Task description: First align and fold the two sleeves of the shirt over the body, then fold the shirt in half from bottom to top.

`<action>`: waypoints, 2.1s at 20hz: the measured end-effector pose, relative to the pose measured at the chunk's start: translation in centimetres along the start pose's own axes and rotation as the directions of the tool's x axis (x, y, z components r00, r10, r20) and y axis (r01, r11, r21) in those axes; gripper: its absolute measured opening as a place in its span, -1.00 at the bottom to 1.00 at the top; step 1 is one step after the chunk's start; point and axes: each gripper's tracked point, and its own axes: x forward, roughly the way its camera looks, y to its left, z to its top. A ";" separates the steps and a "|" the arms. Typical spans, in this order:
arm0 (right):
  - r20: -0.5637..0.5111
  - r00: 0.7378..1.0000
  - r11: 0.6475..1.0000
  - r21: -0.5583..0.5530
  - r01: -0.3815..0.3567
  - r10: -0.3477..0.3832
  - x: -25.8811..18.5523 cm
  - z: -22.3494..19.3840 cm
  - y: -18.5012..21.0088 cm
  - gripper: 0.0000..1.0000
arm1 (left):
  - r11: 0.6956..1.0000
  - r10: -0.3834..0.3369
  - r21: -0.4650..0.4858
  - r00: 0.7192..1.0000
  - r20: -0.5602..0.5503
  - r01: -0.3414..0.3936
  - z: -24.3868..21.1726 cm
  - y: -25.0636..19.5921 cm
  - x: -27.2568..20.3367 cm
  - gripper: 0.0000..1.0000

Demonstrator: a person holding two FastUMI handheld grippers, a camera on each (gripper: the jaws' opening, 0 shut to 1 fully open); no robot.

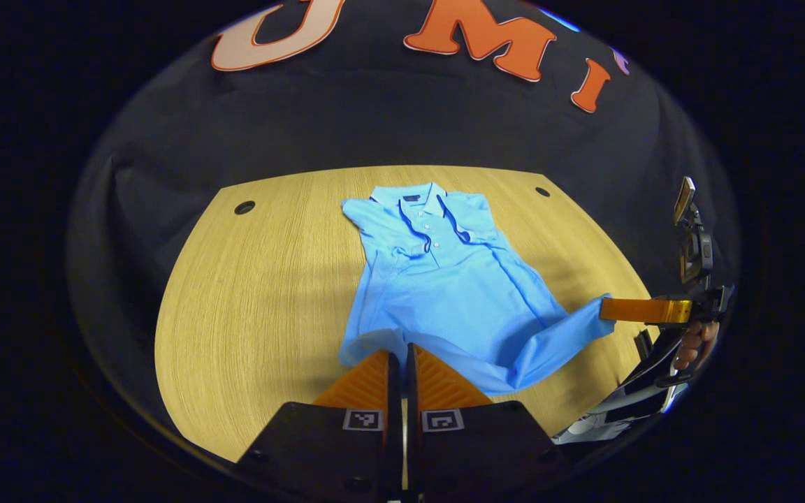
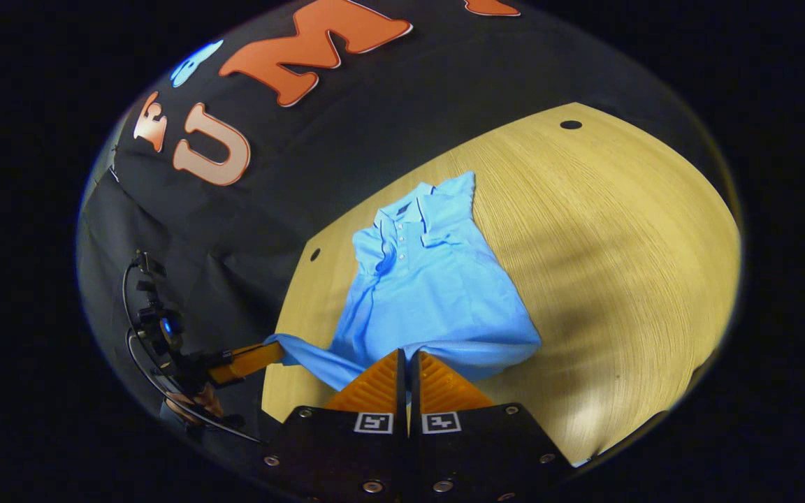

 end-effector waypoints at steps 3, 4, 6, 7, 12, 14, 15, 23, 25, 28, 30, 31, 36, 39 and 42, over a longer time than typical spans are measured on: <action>0.040 0.999 1.000 0.003 0.002 -0.002 1.2 3.1 0.5 -0.99 | 1.000 -0.015 0.004 0.998 0.054 0.015 3.4 0.9 1.1 -0.87; 0.052 0.999 1.000 0.007 0.007 -0.007 1.7 4.3 0.4 -0.99 | 1.000 -0.021 0.001 0.997 0.070 0.021 4.5 1.0 1.7 -0.87; 0.078 0.997 1.000 0.014 0.020 -0.021 2.6 6.6 0.3 -0.99 | 0.999 -0.039 -0.013 0.995 0.092 0.040 6.5 1.6 2.9 -0.88; 0.088 0.996 1.000 0.017 0.025 -0.026 2.9 7.7 0.2 -0.99 | 0.999 -0.045 -0.015 0.994 0.098 0.046 7.6 1.9 3.4 -0.87; 0.134 0.989 0.998 0.005 0.061 -0.061 5.6 13.2 -0.4 -0.99 | 0.999 -0.035 0.022 0.983 0.179 0.031 12.9 4.4 7.1 -0.89; 0.150 0.986 0.997 -0.002 0.074 -0.073 7.3 15.5 -0.3 -0.99 | 1.000 -0.022 0.022 0.980 0.196 0.018 14.2 5.6 8.8 -0.88; 0.157 0.985 0.997 -0.004 0.078 -0.076 8.1 16.5 -0.3 -0.98 | 1.000 -0.020 0.015 0.979 0.203 0.018 14.9 5.9 9.6 -0.88; 0.156 0.978 0.988 -0.040 0.150 -0.142 16.4 23.4 -2.0 -0.98 | 0.999 0.016 0.041 0.960 0.280 -0.028 19.2 9.7 18.6 -0.88; 0.154 0.973 0.981 -0.066 0.182 -0.170 18.7 24.6 -3.1 -0.98 | 0.997 0.028 0.063 0.959 0.281 -0.048 19.7 10.3 20.8 -0.88; 0.133 0.972 0.979 -0.024 0.200 -0.195 21.5 25.7 -4.6 -0.97 | 0.998 0.040 0.027 0.948 0.315 -0.051 22.3 10.9 23.1 -0.89; 0.102 0.979 0.984 0.024 0.174 -0.175 22.7 25.9 -4.6 -0.96 | 0.999 0.040 0.007 0.941 0.337 -0.045 23.4 11.4 23.4 -0.82; 0.100 0.981 0.986 0.043 0.162 -0.165 23.1 25.9 -4.5 -0.87 | 0.999 0.044 0.010 0.933 0.358 -0.051 24.1 11.4 23.3 -0.72; 0.172 0.965 0.977 -0.041 0.210 -0.200 20.7 27.0 -4.4 0.45 | 0.996 0.051 0.043 0.905 0.422 -0.076 26.4 10.9 20.0 0.24; 0.200 0.956 0.965 -0.107 0.239 -0.214 18.4 26.7 -3.9 0.25 | 0.997 0.061 0.007 0.904 0.423 -0.070 26.1 10.4 17.2 0.94; 0.236 0.950 0.955 -0.167 0.246 -0.204 14.8 26.0 -2.4 0.65 | 0.996 0.085 -0.014 0.891 0.446 -0.088 25.7 9.8 13.2 0.97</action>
